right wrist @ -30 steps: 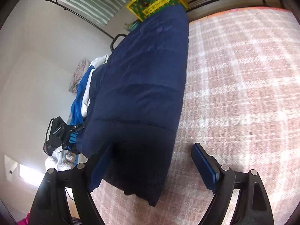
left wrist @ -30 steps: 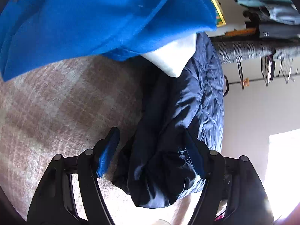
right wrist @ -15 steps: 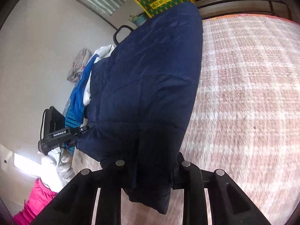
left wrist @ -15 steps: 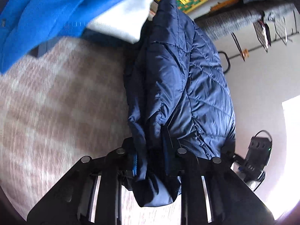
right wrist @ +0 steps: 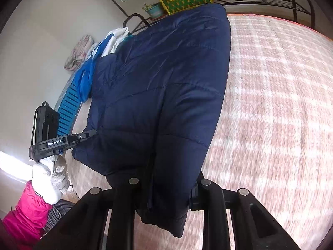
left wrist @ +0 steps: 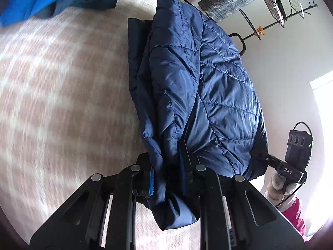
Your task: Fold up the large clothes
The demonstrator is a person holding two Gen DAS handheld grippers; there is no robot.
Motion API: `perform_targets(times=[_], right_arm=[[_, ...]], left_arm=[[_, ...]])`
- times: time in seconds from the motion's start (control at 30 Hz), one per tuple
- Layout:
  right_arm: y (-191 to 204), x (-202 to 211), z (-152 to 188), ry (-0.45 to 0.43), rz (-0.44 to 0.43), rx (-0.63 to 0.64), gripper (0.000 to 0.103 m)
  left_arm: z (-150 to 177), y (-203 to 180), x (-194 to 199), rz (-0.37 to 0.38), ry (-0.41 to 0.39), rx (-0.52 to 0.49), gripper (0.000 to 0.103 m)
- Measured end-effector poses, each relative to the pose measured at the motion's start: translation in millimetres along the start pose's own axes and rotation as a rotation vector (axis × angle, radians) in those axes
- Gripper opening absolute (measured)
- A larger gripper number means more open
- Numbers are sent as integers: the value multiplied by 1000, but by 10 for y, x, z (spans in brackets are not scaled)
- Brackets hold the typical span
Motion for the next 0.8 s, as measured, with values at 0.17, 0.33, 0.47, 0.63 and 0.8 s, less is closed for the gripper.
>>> perform_targets(times=[0.17,0.33,0.47,0.63,0.8], right_arm=[[7,13,204,17,20,52,31],[12,45,185,8,54,175,64],[-166,334,81,-96,-20,126,84],[-433,433,-284,-182,-77,4,91],[-559,281,-615,-189,-96,-40,93]], left_arm=[[212,-5,30,30,20,-6,20],[68,68,282,112,-7,36,66],[-304,116,525,188,-117,82,77],[-591,261,380,165,-94,133,78],[-699,414,196,182,-69,188,78]])
Point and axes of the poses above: each gripper's, at about its wrist camera, not at the fingertips, and x roughly against the way its jaws point, y to its left, z to its underside, the point moved 6 cm from there along -x, roughly the way its jaws point, and after that the axes turned 2 degrees about y, right-handed, at the moved point
